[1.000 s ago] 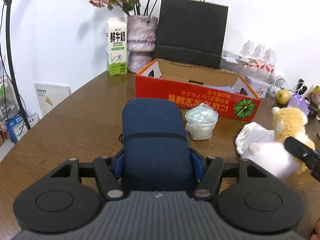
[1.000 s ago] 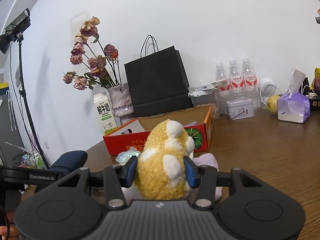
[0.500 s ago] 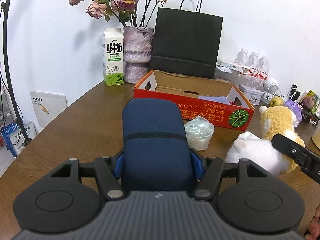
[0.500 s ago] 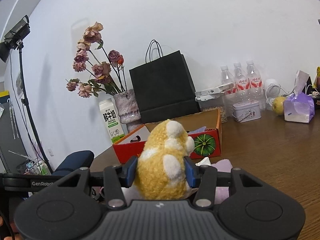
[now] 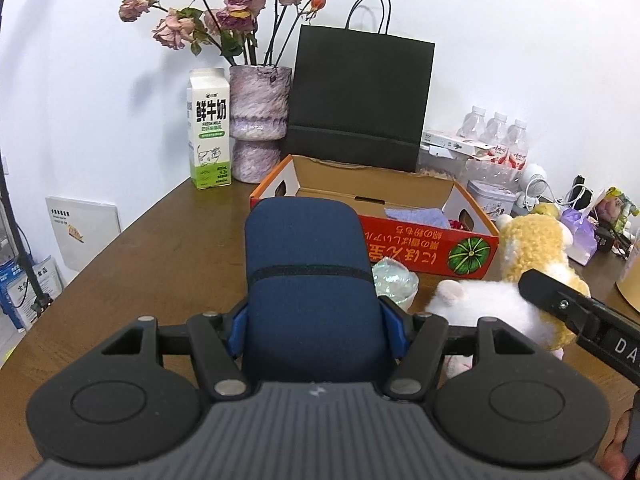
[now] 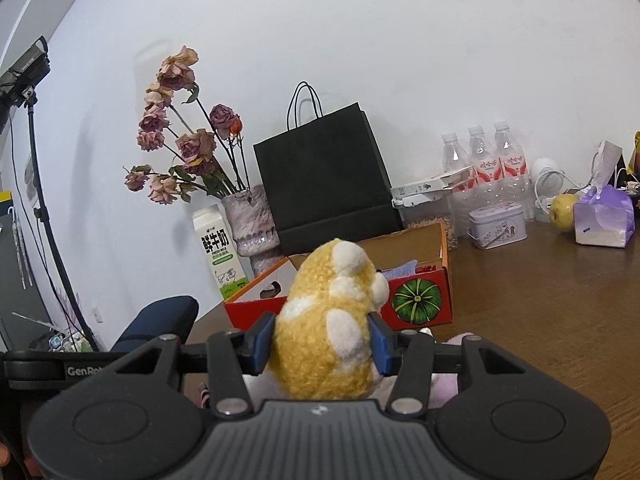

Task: Organize objects

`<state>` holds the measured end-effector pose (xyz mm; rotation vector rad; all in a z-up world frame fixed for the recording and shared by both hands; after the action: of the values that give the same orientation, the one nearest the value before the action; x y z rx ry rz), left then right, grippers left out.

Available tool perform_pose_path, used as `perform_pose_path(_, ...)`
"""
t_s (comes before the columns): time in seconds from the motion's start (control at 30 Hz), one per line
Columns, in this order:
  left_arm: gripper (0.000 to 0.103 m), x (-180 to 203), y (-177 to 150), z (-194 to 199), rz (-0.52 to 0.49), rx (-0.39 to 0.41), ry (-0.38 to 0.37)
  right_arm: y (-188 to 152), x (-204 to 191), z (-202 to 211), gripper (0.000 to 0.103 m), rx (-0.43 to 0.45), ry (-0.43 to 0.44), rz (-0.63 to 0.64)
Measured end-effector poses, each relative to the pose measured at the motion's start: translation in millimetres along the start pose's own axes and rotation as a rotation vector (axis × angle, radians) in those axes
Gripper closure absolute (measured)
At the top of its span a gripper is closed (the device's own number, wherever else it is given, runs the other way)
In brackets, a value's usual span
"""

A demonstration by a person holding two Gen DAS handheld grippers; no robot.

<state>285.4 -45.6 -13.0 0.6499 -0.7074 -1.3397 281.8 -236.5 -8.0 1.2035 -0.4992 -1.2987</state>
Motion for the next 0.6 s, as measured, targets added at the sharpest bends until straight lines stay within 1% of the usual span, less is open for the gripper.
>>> perform_pose_path(0.6,0.038,5.6,39.2,-28.6,0.004,0.033,-0.025,33.6,-3.5,-34.7,0.056,0.028,-0.013,-0.008)
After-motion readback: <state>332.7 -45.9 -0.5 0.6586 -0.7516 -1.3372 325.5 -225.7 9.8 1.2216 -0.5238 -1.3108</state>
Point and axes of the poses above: each gripper's, at about its wrist camera, not at the fingertips, and z roughly against the way its jaws point, x to its right, y to its top, the point moved 4 cm from there along -z, roughly the way its jaws point, and after that the axes turned 10 degrees about -x, right-handed, at the moved point
